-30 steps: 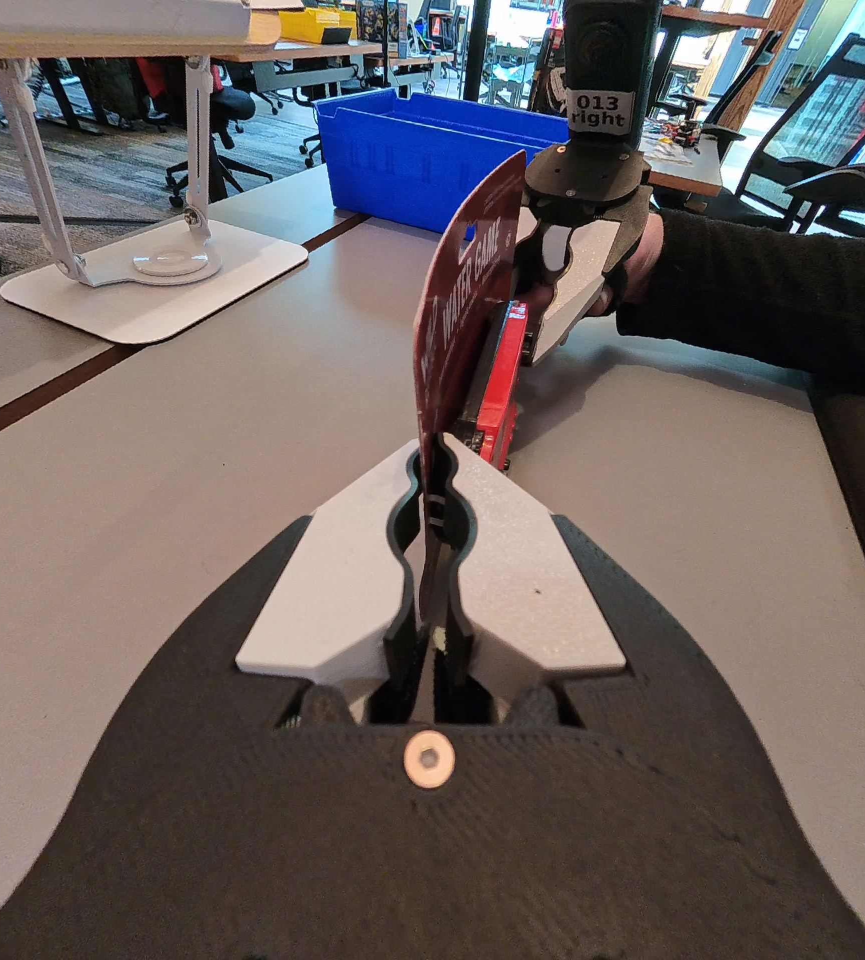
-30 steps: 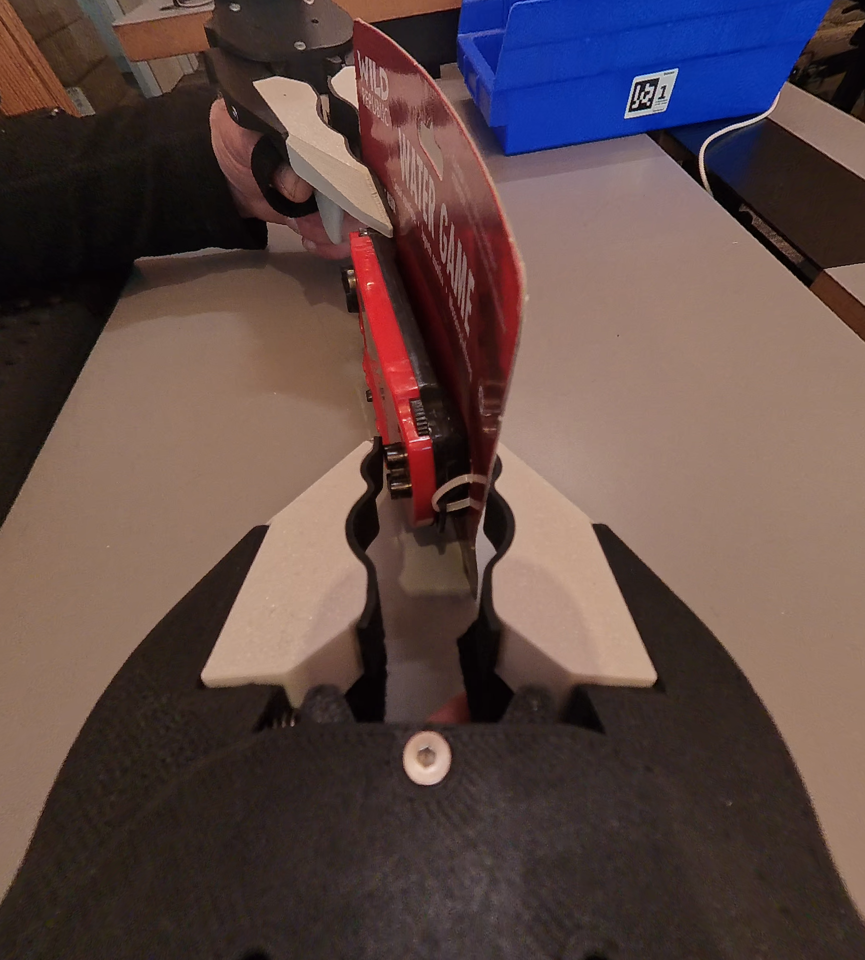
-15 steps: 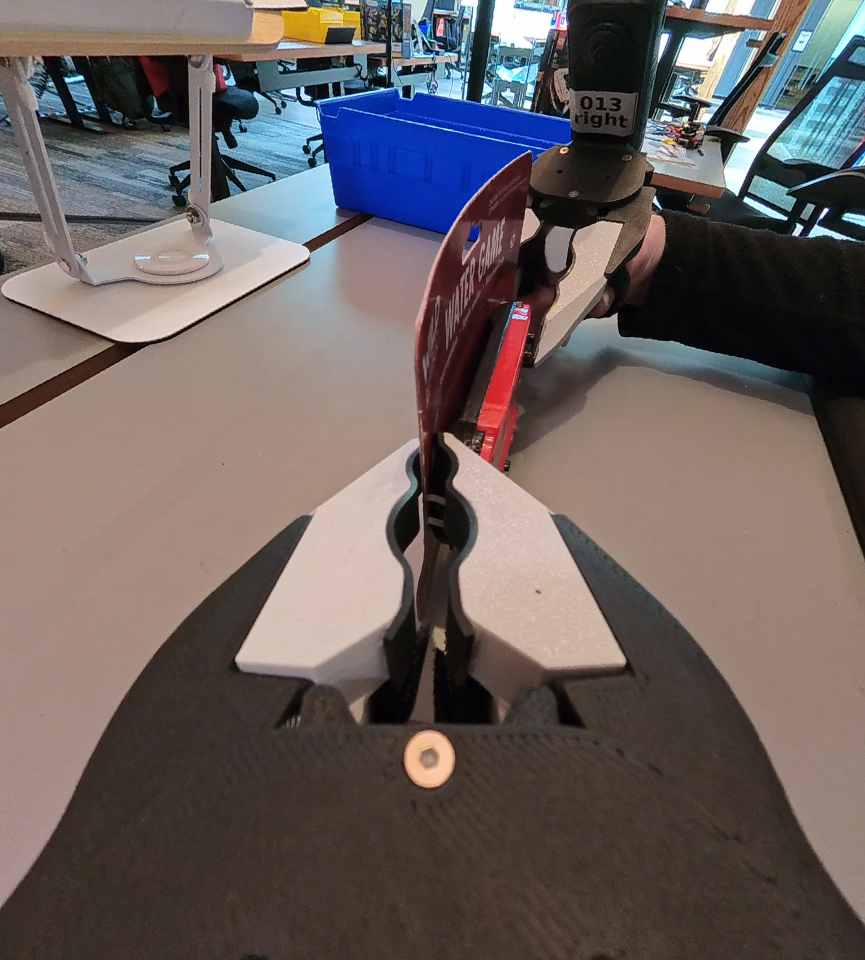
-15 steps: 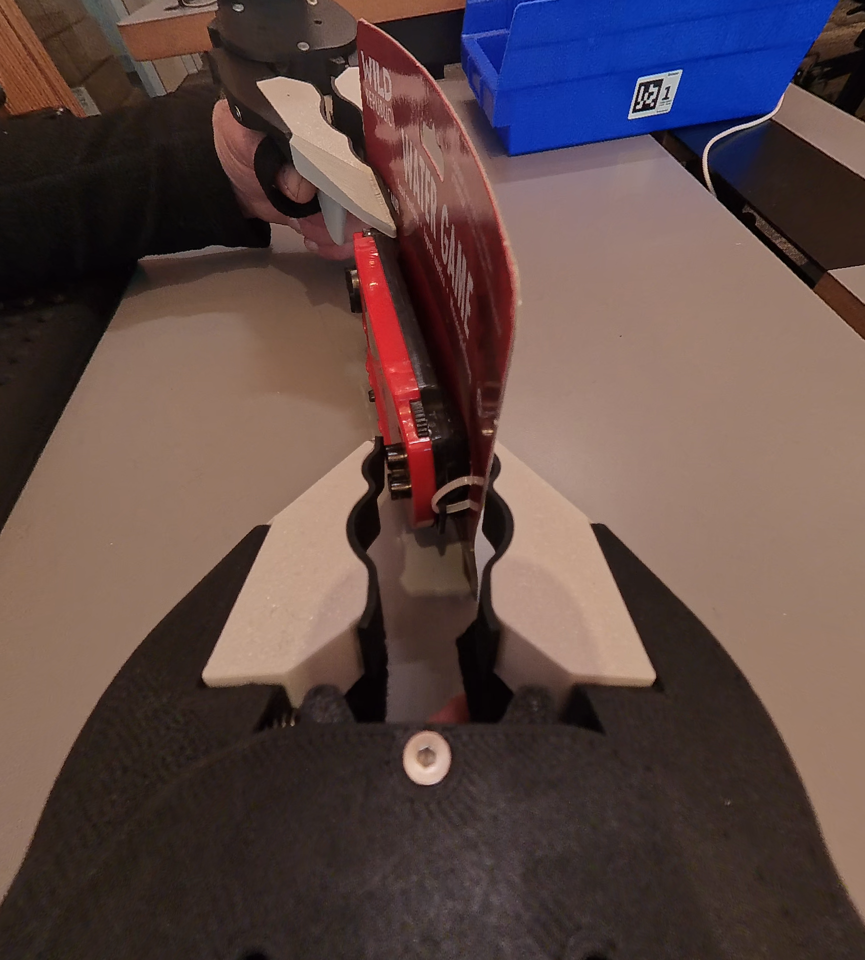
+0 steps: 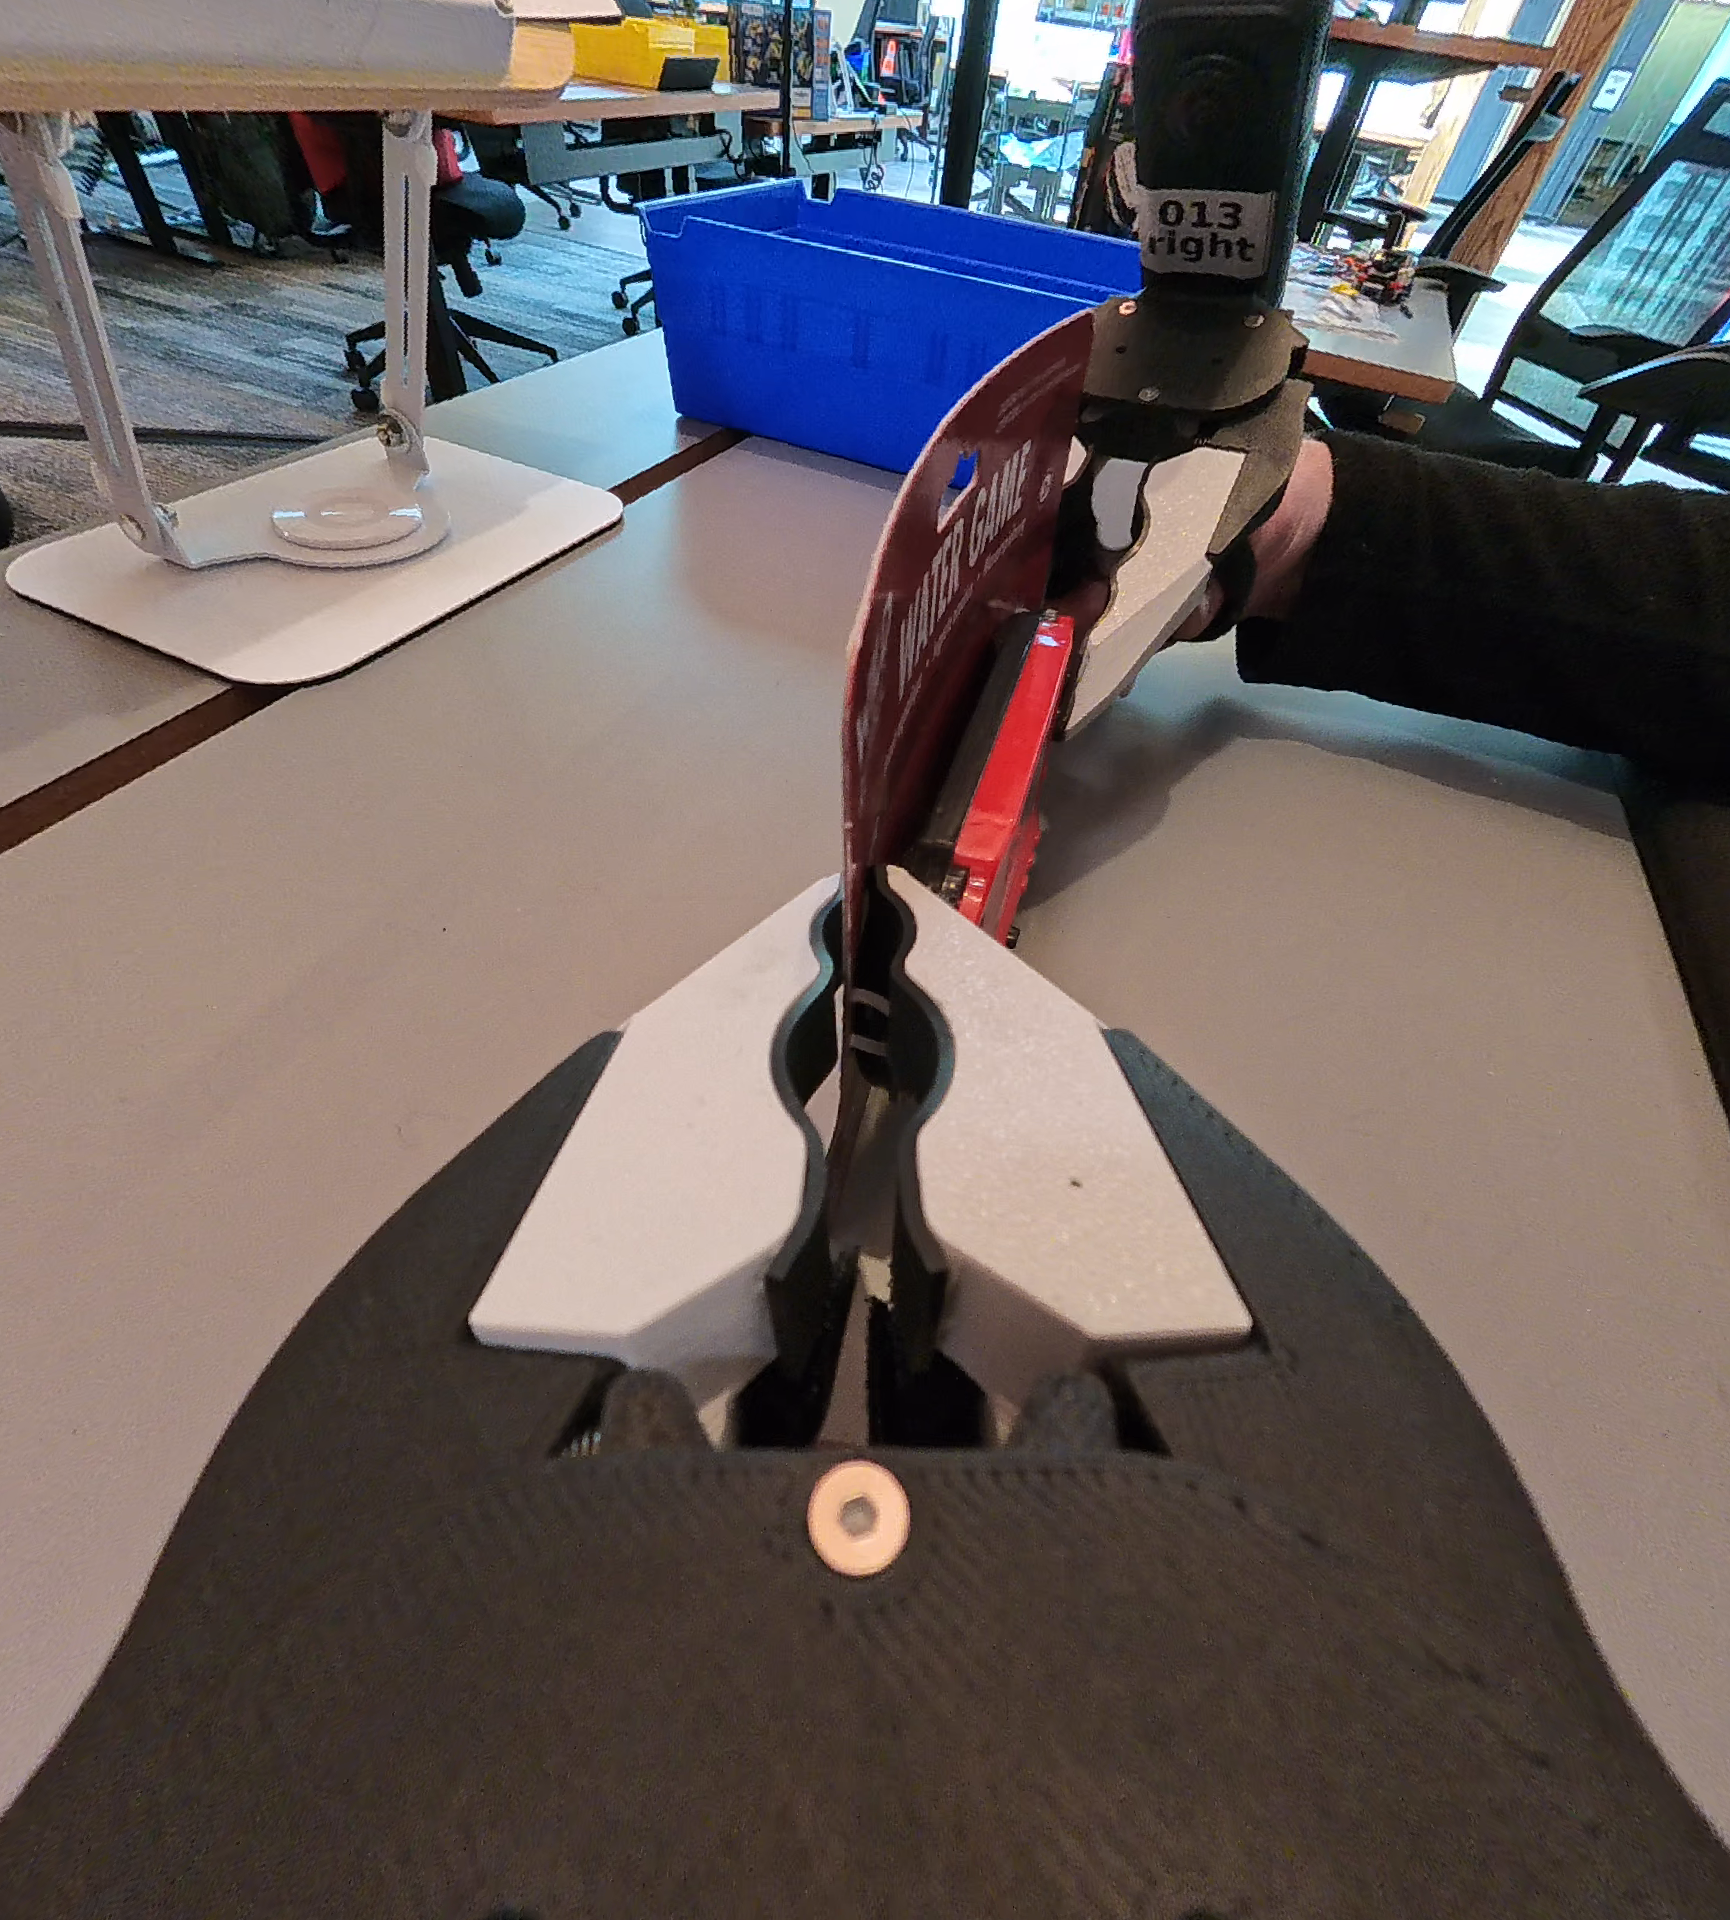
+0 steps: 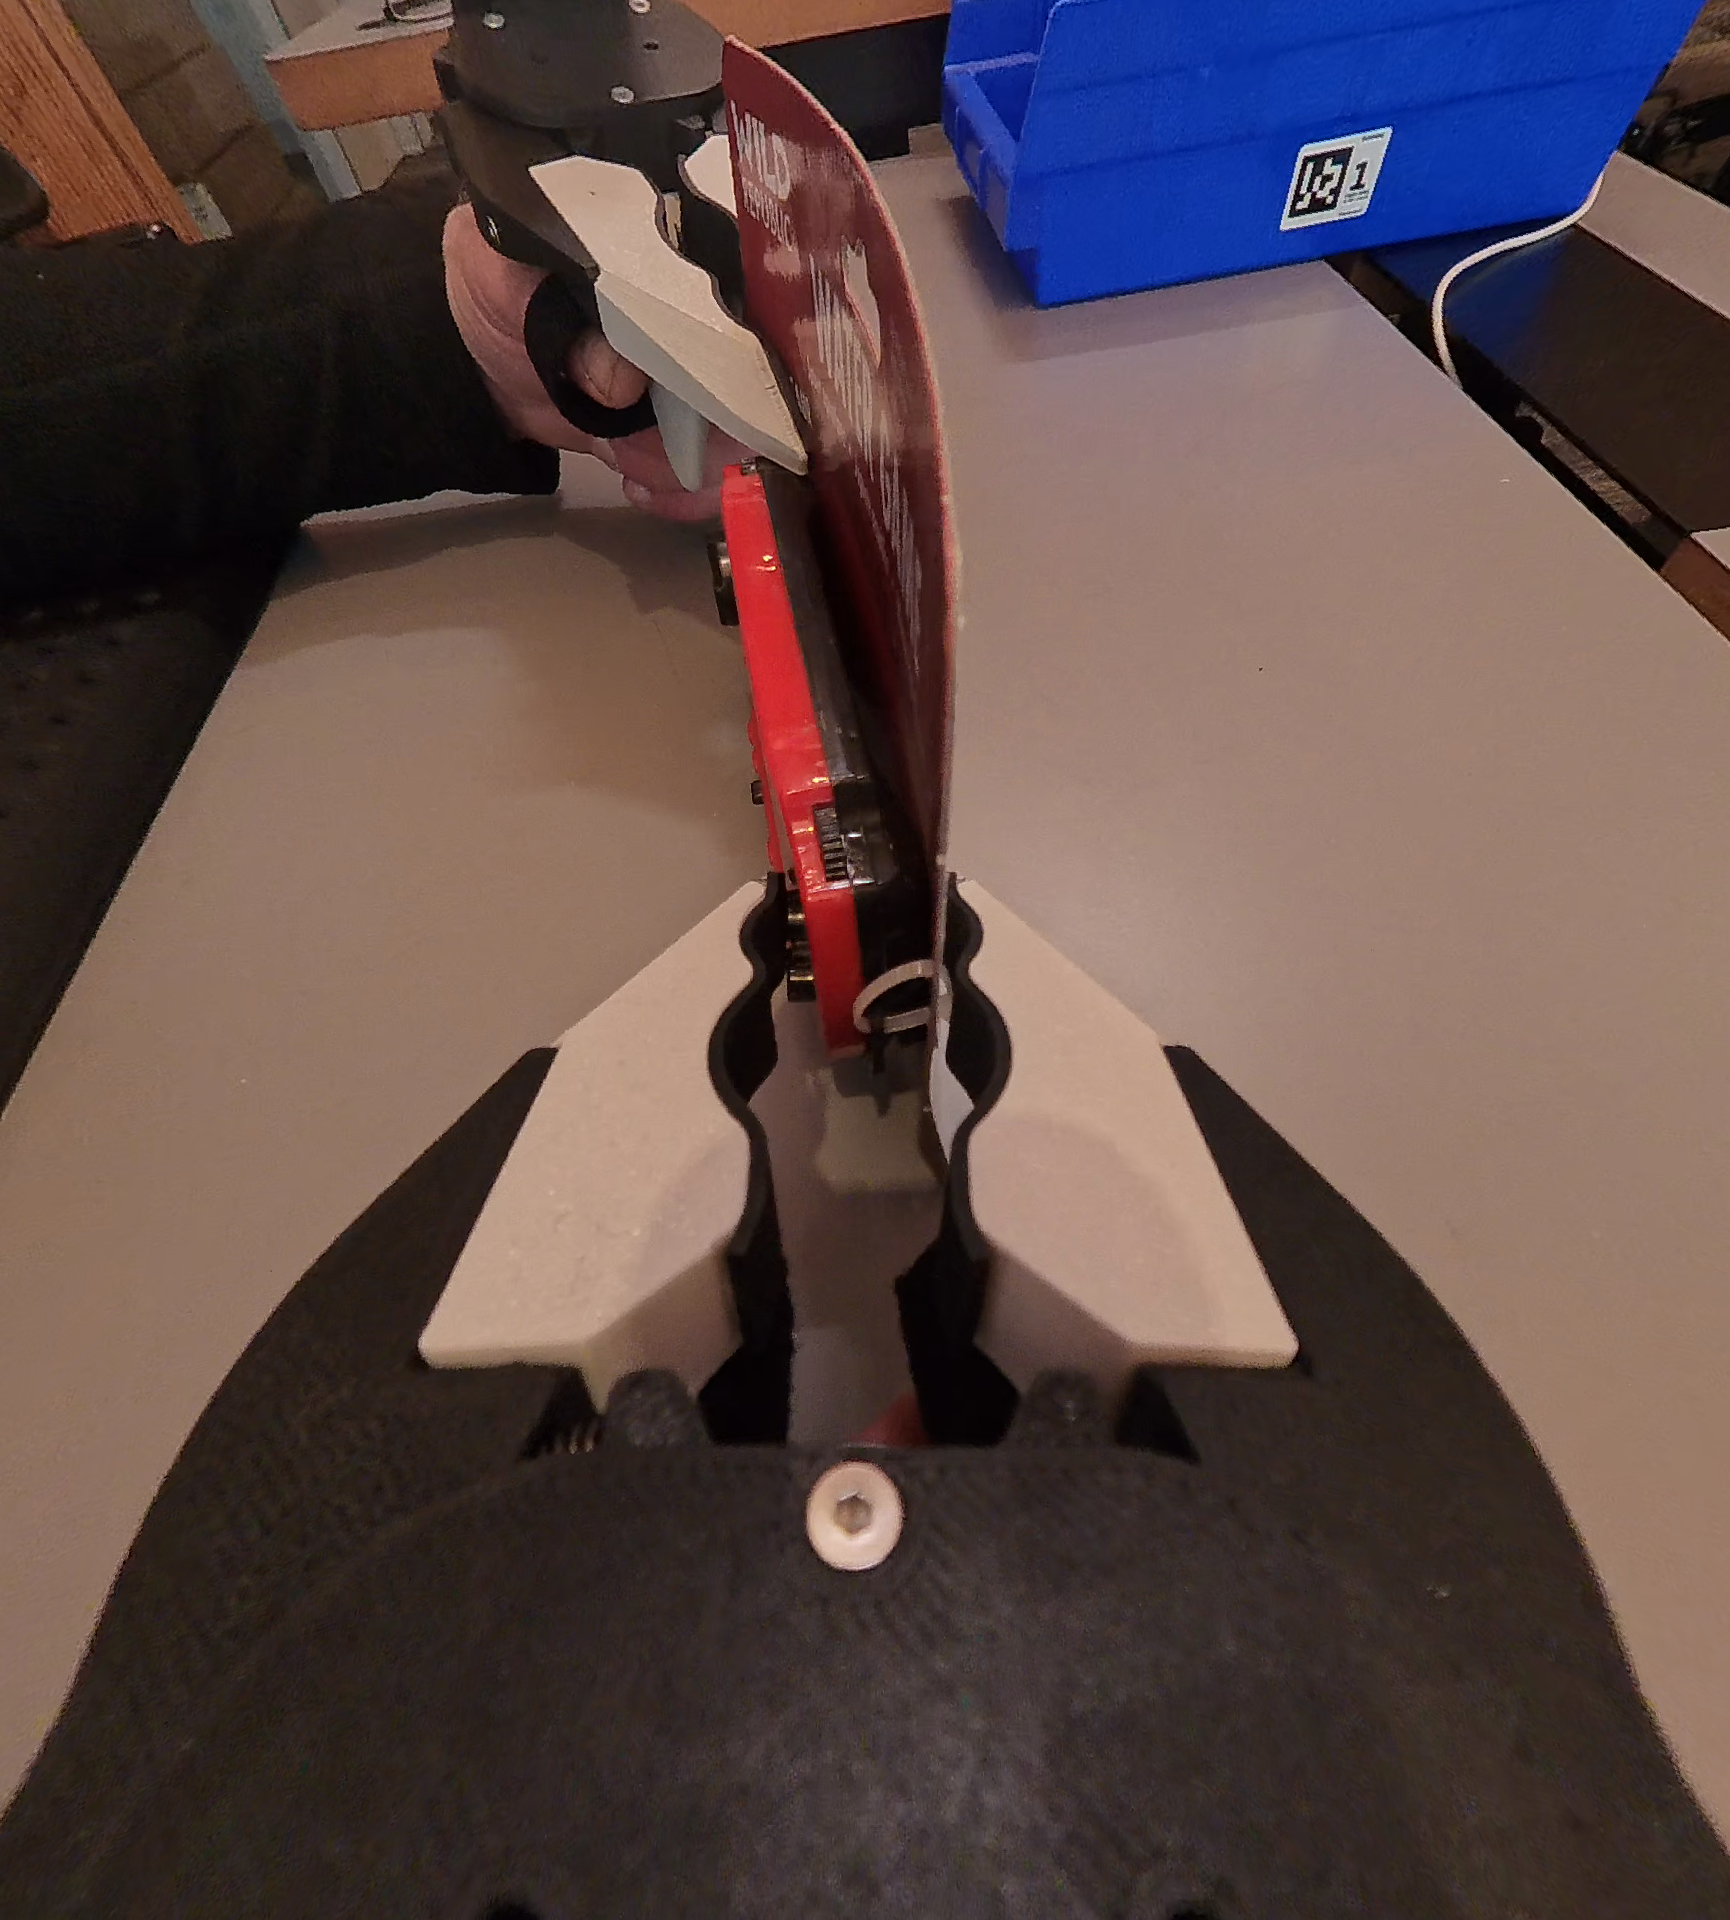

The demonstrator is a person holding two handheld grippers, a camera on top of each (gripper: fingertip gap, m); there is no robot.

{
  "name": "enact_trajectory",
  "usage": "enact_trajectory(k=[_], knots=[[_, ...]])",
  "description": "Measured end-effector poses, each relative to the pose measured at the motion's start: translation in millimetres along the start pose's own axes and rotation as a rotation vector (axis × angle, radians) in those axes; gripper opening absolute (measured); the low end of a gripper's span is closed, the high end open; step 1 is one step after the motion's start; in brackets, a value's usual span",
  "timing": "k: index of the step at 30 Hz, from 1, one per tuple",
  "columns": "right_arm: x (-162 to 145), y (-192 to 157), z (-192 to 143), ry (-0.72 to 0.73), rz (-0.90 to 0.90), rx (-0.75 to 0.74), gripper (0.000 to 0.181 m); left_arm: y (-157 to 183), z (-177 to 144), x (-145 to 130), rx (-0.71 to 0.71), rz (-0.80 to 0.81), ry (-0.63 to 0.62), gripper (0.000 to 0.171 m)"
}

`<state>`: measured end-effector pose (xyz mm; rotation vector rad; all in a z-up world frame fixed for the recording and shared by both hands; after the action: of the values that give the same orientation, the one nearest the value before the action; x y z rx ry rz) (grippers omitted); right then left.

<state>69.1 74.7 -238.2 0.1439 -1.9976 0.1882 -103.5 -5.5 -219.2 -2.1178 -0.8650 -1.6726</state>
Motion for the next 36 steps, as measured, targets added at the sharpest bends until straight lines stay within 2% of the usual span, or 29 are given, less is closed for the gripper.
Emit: enact_trajectory(k=[4,13,19,26,28,31,32,36], knots=[[0.9,1.0,0.8,0.01,0.015,-0.016,0.034,0.2,0.1,0.0,-0.001,0.001,-0.002,0.0],[-0.3,0.4,1.6,0.0,0.016,-0.01,0.033,0.6,0.5,0.1,0.001,0.004,-0.004,0.0],[-1.5,-0.8,0.4,-0.027,0.001,-0.017,0.04,0.2,0.7,0.3,0.006,0.005,-0.005,0.0],[-0.9,1.8,0.5,-0.063,-0.016,-0.072,0.032,-1.0,0.5,0.3,0.068,-0.018,0.008,0.003],[-1.3,2.6,-0.6,-0.059,-0.008,-0.072,0.031,-3.4,-5.9,0.6,0.129,-0.034,0.013,0.014],[-2.3,3.7,-1.8,-0.058,-0.008,-0.076,0.028,0.0,-15.0,0.1,0.179,-0.055,0.019,0.049],[-2.4,3.2,-1.9,-0.056,-0.008,-0.068,0.028,-0.9,-13.5,-4.1,0.214,-0.06,-0.008,0.061],[-2.7,1.9,-1.6,-0.056,-0.014,-0.064,0.027,-12.8,5.1,-21.5,0.299,-0.076,-0.119,0.092]])
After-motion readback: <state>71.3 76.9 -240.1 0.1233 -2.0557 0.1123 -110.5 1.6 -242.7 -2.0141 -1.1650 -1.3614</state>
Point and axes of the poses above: each gripper's, where its closed fingertips meet, z out along the fingers, x out of its top, y = z × x across the jaws, the point moved 5 cm from there along -z, back along the fingers, and after that the axes turned 6 degrees about -x, right-handed, at the moved point
